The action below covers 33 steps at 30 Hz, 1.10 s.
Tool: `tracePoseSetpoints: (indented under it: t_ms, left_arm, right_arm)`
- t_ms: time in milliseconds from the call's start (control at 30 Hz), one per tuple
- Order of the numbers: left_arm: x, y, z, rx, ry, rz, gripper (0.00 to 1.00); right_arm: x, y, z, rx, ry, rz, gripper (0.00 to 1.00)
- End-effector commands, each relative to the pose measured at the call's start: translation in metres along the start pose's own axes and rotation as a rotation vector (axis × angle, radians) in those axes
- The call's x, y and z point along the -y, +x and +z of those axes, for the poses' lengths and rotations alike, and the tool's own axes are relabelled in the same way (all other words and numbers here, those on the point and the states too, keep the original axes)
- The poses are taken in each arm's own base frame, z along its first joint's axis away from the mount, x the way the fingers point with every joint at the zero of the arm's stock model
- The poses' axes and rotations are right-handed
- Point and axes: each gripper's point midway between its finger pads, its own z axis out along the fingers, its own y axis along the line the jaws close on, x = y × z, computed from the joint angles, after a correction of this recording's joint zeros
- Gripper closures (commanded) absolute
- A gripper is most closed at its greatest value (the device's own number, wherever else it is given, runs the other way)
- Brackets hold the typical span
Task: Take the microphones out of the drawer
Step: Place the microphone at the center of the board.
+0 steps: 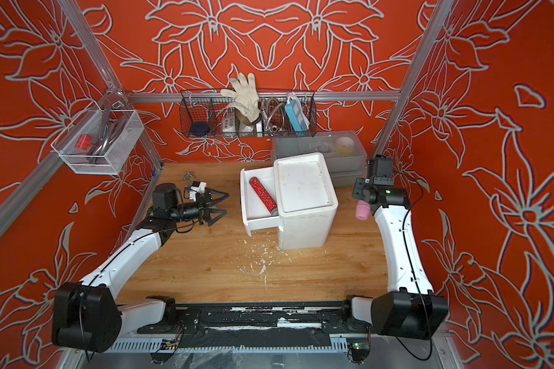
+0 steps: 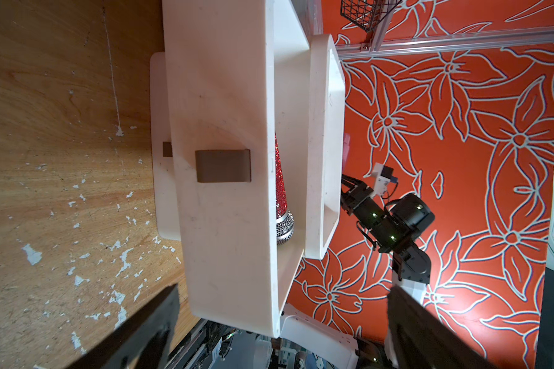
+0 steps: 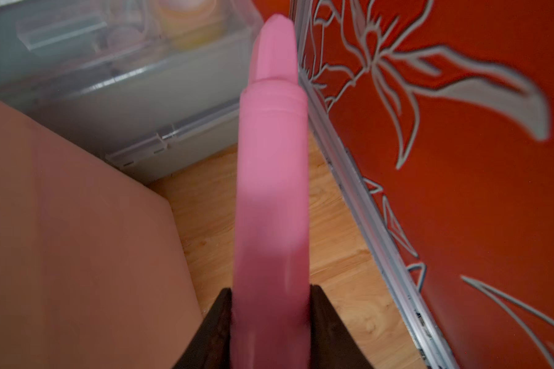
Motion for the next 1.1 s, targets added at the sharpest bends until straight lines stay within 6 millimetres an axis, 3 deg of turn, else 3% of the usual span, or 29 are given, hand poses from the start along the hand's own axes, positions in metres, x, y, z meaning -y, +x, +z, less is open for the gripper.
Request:
tracePoseSetpoints:
  t_ms: [0,300,500,900,1067]
  left_arm:
    - [0.008,0.0,0.001,-0.011,0.007,0.034,0.0]
    - [0.011,0.001,-0.001,-0.01,0.008,0.036,0.0]
    - [0.014,0.0,-0.001,-0.009,0.011,0.043,0.0]
    - [0.012,0.004,-0.003,-0.005,0.01,0.041,0.0]
    - [0.012,0.003,-0.003,-0.003,0.009,0.039,0.0]
  right_arm:
    - [-0.014,0.0,0.017,0.023,-0.101,0.082,1.0]
    - [-0.004,0.06,0.085,-0.15,-0.058,0.098,1.0]
    - [-0.007,0.094,0.114,-0.239,-0.072,0.124,1.0]
    - [-0.014,0.143,0.147,-0.382,-0.094,0.139,1.0]
    - [-0.017,0.159,0.152,-0.429,-0.096,0.139,0.86]
